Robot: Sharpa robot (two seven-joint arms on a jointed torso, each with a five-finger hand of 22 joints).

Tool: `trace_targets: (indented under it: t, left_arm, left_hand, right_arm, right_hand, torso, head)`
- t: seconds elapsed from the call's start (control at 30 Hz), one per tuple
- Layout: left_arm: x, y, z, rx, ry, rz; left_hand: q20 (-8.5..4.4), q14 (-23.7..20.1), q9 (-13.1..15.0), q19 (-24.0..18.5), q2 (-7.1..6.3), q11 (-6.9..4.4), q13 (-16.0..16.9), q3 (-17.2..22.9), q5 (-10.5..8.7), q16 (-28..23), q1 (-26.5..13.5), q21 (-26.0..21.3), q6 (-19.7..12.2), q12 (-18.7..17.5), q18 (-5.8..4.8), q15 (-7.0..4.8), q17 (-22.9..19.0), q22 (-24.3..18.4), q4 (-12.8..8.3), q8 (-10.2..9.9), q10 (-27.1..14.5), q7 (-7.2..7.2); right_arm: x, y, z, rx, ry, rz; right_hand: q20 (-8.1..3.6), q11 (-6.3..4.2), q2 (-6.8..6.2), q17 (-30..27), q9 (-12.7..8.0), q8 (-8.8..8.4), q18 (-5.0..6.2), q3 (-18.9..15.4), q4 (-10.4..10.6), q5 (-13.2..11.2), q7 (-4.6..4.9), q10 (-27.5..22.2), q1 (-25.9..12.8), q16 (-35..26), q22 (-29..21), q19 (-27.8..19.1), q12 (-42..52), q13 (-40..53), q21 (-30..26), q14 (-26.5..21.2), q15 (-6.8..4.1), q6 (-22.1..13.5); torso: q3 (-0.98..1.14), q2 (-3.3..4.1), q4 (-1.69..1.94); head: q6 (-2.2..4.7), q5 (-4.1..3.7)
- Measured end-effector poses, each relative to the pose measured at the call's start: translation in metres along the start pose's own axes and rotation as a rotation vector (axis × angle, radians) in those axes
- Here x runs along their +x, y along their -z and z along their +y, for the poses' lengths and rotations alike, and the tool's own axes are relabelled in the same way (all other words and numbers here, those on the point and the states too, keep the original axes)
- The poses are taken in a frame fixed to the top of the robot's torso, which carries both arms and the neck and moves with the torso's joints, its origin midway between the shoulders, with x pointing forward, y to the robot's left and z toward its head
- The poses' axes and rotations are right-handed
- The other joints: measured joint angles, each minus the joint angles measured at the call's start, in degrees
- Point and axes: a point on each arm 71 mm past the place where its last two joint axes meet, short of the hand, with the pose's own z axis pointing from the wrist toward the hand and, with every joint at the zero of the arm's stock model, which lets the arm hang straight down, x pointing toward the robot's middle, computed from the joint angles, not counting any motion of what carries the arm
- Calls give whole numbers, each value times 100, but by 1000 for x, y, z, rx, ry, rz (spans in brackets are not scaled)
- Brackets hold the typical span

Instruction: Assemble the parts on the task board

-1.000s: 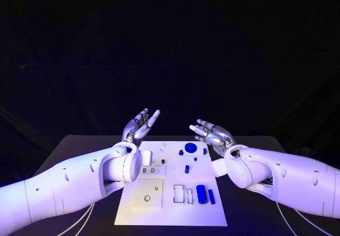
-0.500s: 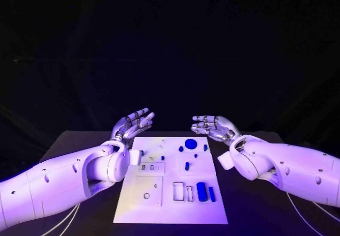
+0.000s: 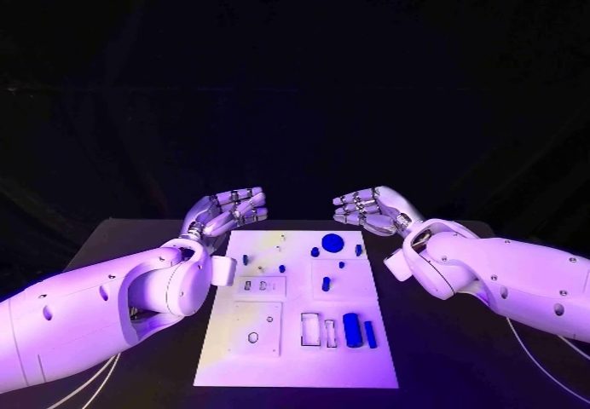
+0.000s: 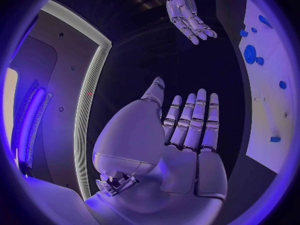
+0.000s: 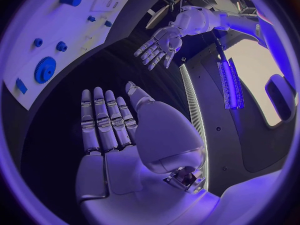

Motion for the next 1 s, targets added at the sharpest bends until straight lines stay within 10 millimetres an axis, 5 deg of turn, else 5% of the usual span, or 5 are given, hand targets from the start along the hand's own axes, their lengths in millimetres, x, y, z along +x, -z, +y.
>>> trace_targets:
  t: [0.13,0.23,0.47,0.73,1.0]
  left_arm:
    - [3,3,-11,14,4,22]
    - [6,5,-18,22,9,42]
    - [8,11,-30,34,16,67]
    - [9,15,-37,41,24,79]
    - [12,15,-39,39,33,86]
  left_hand:
    - [-2,210,0,119,0,-43,7,16,23,1,0,69,238,0,88,-51,10,11,-45,0,205,62]
    - [-14,515,-1,418,0,-103,6,24,23,-10,0,242,530,0,181,-125,31,46,-132,0,491,133]
    - [-33,569,-1,538,0,-113,6,24,23,-56,0,309,562,-36,180,-144,31,64,-132,0,519,164]
    - [-54,590,-7,558,0,-113,5,24,23,-82,0,331,562,-68,179,-124,31,68,-132,-23,519,164]
    - [-42,590,-7,569,0,-113,5,24,23,-99,0,331,562,-68,179,-124,30,67,-132,-23,519,163]
  right_arm:
    - [-10,-12,10,-38,123,15]
    - [-11,-19,16,-53,222,47]
    - [-4,-25,23,-72,432,115]
    - [2,-31,30,-66,620,165]
    - [11,-33,35,-51,760,205]
  right_hand:
    - [-100,-82,-140,39,6,0,87,113,-54,0,12,253,-5,68,34,339,-26,5,149,405,-113,235]
    - [-381,-255,-441,192,21,0,89,359,-114,-20,-131,729,-5,220,154,1055,-61,33,515,1261,-381,660]
    - [-789,-478,-673,730,40,-22,89,393,-87,-20,-360,1007,-112,790,536,2007,73,153,1266,2500,-758,913]
    - [-1024,-623,-868,2240,49,-67,88,440,193,49,-472,902,-261,2716,1136,2695,237,326,2173,2678,-961,1024]
    - [-1064,-641,-1056,5577,75,-95,-227,635,500,49,-514,801,-239,6089,4251,3449,376,509,4634,2678,-961,1066]
  torso:
    - [-10,138,31]
    - [-19,241,59]
    - [-32,444,102]
    - [-40,595,131]
    - [-44,689,155]
  head:
    - [34,-31]
    - [53,-47]
    - [116,-69]
    - [106,-102]
    - [104,-91]
